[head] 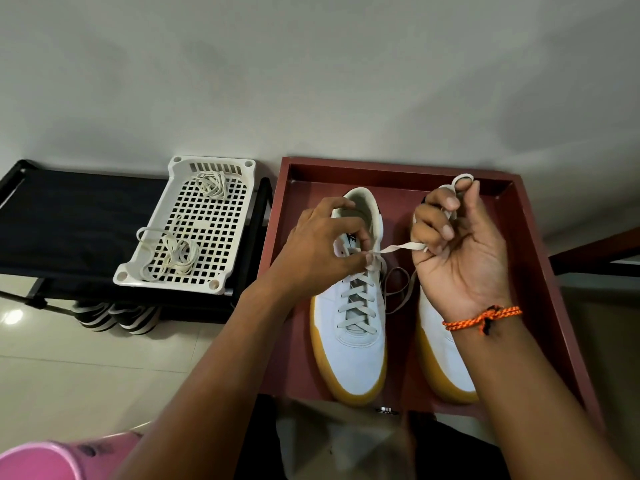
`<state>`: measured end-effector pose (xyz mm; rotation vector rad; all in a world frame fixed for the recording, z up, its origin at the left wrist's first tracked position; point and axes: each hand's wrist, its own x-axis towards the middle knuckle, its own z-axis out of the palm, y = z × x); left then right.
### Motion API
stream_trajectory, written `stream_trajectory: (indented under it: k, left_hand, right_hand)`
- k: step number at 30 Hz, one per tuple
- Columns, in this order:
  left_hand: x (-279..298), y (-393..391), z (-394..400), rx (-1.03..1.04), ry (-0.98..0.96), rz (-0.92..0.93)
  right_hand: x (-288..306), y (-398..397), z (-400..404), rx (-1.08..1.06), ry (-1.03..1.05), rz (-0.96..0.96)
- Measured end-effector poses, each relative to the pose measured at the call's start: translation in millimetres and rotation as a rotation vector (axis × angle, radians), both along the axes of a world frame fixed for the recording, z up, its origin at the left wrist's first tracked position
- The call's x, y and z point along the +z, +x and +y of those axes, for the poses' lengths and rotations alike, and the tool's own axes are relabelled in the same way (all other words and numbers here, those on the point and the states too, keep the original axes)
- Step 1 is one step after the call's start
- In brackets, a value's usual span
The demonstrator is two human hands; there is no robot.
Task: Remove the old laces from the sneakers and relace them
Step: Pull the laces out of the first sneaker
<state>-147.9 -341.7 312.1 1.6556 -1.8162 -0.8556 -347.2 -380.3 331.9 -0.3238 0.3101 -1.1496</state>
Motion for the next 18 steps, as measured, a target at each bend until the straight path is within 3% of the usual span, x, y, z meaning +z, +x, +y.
stream_trajectory:
  k: [4, 9, 13, 15, 18]
  left_hand:
    - [-2, 0, -7, 0.01, -0.099, 0.093]
    - [11, 0, -4, -0.052, 0.011, 0.47]
    - [26, 6, -2, 0.137, 0.069, 0.796]
    - [25, 12, -5, 0.359, 0.056, 0.793]
    - [13, 22, -8, 0.579, 0.017, 0.542]
  right_hand:
    - [0, 3, 1, -0.012, -0.004, 0.023]
    - [-1, 8, 3, -0.033, -0.003, 0.125]
    - [4, 13, 9, -0.044, -0.033, 0.219]
    - [4, 18, 15, -0.002, -0.099, 0.3]
    - [1, 31, 25, 0.052, -0.287, 0.608]
